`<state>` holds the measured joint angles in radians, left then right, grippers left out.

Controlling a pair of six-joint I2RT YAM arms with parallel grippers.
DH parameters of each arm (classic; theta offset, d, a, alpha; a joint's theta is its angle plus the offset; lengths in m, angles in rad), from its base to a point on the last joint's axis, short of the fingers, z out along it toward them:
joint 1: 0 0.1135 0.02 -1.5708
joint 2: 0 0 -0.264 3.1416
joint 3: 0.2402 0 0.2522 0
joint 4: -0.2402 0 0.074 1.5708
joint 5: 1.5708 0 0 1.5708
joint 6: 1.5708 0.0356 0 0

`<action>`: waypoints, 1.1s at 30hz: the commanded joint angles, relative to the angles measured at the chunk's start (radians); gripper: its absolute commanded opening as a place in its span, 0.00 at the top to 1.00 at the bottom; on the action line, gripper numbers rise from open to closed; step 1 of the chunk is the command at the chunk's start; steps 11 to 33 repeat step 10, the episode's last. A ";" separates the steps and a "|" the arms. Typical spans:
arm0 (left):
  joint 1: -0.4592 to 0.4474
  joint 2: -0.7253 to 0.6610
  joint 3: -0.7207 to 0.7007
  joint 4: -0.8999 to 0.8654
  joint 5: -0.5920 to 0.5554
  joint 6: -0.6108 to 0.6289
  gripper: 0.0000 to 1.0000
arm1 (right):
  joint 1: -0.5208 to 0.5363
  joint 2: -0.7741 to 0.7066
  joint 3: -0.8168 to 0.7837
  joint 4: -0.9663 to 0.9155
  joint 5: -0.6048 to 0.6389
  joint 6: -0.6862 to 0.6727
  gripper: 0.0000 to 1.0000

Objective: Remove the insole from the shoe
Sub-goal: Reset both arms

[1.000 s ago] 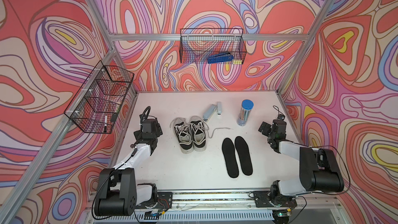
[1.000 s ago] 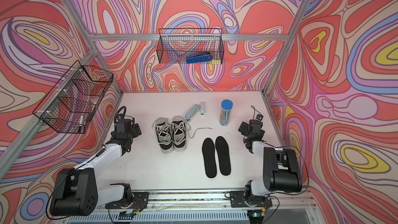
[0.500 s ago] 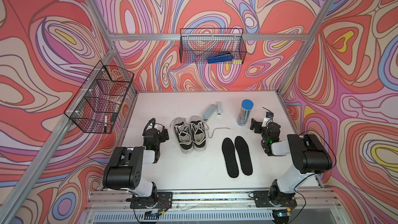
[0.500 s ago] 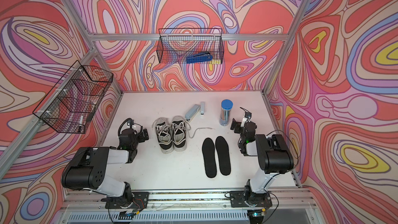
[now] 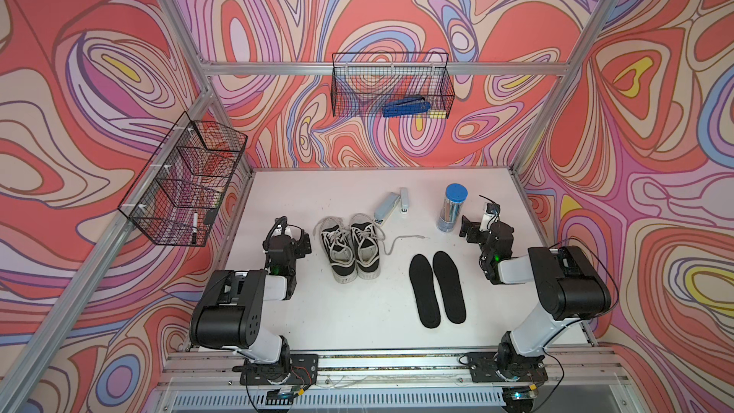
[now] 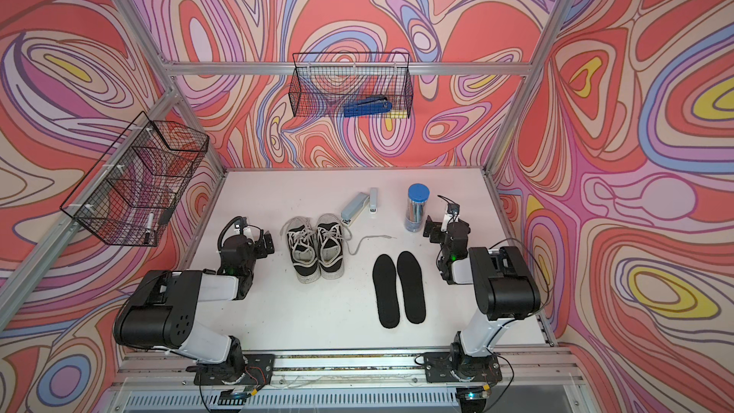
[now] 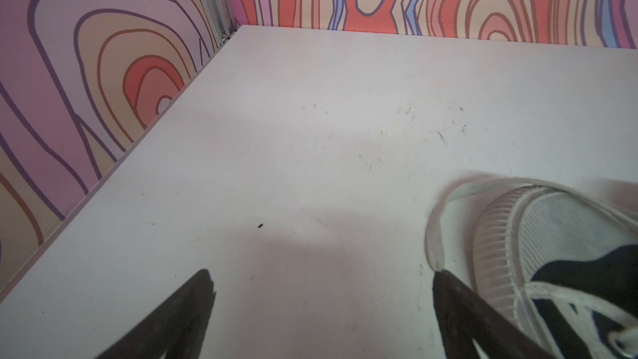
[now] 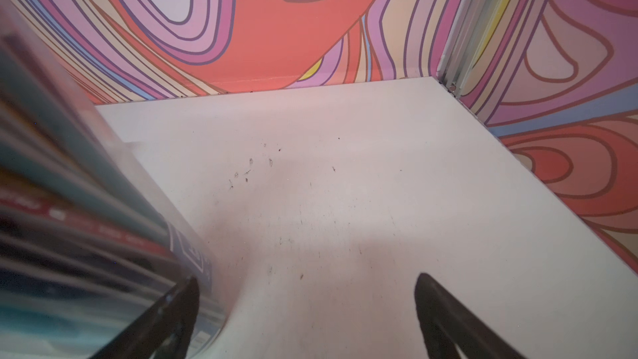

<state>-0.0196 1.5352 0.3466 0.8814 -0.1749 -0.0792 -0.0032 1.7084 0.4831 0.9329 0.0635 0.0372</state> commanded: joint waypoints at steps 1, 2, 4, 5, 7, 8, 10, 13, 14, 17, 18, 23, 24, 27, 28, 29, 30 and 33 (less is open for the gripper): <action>-0.018 0.004 0.019 0.031 -0.028 0.038 0.00 | 0.003 -0.004 -0.009 0.012 0.007 -0.012 0.02; -0.022 0.010 0.017 0.040 -0.027 0.042 0.00 | 0.003 -0.004 -0.011 0.012 0.006 -0.013 0.02; -0.022 0.007 0.026 0.020 -0.026 0.041 0.00 | 0.003 -0.003 -0.010 0.012 0.006 -0.013 0.02; -0.022 0.011 0.027 0.022 -0.026 0.041 0.00 | 0.003 -0.003 -0.010 0.011 0.006 -0.012 0.02; -0.020 0.015 0.033 0.014 -0.024 0.040 0.00 | 0.003 -0.003 -0.008 0.009 0.004 -0.012 0.02; -0.021 0.013 0.032 0.012 -0.024 0.039 0.00 | 0.003 -0.003 -0.009 0.009 0.004 -0.012 0.02; -0.020 0.015 0.030 0.018 -0.025 0.040 0.00 | 0.003 -0.003 -0.008 0.010 0.005 -0.013 0.02; -0.020 0.015 0.030 0.018 -0.025 0.040 0.00 | 0.003 -0.003 -0.008 0.010 0.005 -0.013 0.02; -0.020 0.015 0.030 0.018 -0.025 0.040 0.00 | 0.003 -0.003 -0.008 0.010 0.005 -0.013 0.02; -0.020 0.015 0.030 0.018 -0.025 0.040 0.00 | 0.003 -0.003 -0.008 0.010 0.005 -0.013 0.02; -0.020 0.015 0.030 0.018 -0.025 0.040 0.00 | 0.003 -0.003 -0.008 0.010 0.005 -0.013 0.02; -0.020 0.015 0.030 0.018 -0.025 0.040 0.00 | 0.003 -0.003 -0.008 0.010 0.005 -0.013 0.02; -0.020 0.015 0.030 0.018 -0.025 0.040 0.00 | 0.003 -0.003 -0.008 0.010 0.005 -0.013 0.02; -0.020 0.015 0.030 0.018 -0.025 0.040 0.00 | 0.003 -0.003 -0.008 0.010 0.005 -0.013 0.02; -0.020 0.015 0.030 0.018 -0.025 0.040 0.00 | 0.003 -0.003 -0.008 0.010 0.005 -0.013 0.02; -0.020 0.015 0.030 0.018 -0.025 0.040 0.00 | 0.003 -0.003 -0.008 0.010 0.005 -0.013 0.02; -0.020 0.015 0.030 0.018 -0.025 0.040 0.00 | 0.003 -0.003 -0.008 0.010 0.005 -0.013 0.02; -0.020 0.015 0.030 0.018 -0.025 0.040 0.00 | 0.003 -0.003 -0.008 0.010 0.005 -0.013 0.02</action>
